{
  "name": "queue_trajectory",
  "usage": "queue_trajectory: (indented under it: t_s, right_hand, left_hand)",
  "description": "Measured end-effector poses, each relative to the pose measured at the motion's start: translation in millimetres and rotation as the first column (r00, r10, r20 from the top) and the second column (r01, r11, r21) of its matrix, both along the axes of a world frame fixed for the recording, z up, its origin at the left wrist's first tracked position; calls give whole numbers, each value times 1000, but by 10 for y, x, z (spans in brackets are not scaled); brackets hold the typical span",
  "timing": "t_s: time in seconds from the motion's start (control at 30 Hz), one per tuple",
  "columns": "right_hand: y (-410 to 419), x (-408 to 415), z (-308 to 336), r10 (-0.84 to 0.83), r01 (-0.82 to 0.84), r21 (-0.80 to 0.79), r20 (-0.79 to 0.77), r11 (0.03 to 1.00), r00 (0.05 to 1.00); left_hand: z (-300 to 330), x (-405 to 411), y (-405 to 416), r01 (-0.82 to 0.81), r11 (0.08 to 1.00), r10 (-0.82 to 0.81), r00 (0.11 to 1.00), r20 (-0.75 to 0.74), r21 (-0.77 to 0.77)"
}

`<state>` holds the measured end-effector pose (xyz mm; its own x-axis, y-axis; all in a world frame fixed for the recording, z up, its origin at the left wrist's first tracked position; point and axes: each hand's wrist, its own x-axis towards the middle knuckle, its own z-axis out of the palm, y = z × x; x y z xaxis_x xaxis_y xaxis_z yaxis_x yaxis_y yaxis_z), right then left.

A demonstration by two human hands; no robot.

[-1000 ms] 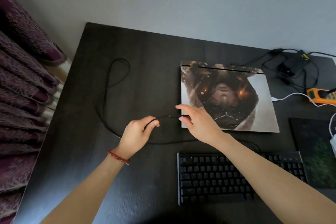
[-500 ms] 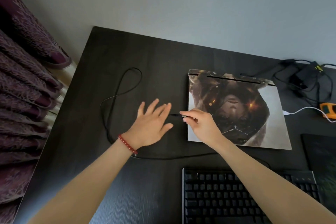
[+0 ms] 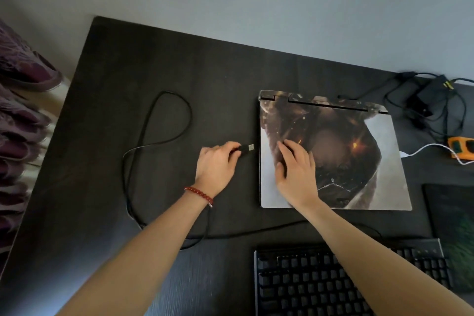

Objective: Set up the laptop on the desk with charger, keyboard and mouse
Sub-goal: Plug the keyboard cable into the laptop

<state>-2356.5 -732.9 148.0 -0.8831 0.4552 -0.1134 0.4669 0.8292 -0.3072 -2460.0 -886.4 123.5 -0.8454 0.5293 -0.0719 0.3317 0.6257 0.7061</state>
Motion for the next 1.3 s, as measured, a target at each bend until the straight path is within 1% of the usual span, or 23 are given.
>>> queue_trajectory:
  t_s: [0.07,0.17,0.33,0.43,0.57,0.67,0.77,0.97,1.3]
  right_hand:
    - [-25,21,-69,5,-5,28,-11,1000,1000]
    - [-48,24,-139,-17,18,38,-42,999,999]
    - [-88,19,-191,-38,45,91,-86,995,996]
    - [-100,12,-209,-38,48,120,-81,992,996]
    - [-100,13,-220,-31,41,152,-66,988,997]
    - [-111,6,-218,-29,39,162,-61,986,998]
    - [-112,7,-221,-24,34,171,-58,985,998]
    - [-114,8,-221,-31,40,167,-53,985,998]
    - [-103,3,-241,-22,32,187,-53,982,998]
  left_hand:
    - [-55,39,75,2,1000,-2,998,-60,1]
    - [-123,24,124,-20,1000,20,998,-60,15]
    - [-169,-37,115,-23,1000,23,994,-110,3]
    - [-147,-75,144,-27,1000,27,994,-110,1]
    - [-146,-120,120,36,999,-36,991,-127,-3]
    - [-155,-89,85,44,999,-46,991,-122,-19]
    - [-166,-44,92,7,1000,-10,992,-127,-28]
    - [-154,-63,221,-137,990,134,985,-111,-27]
    - [-160,-165,310,-171,985,167,982,-93,-32]
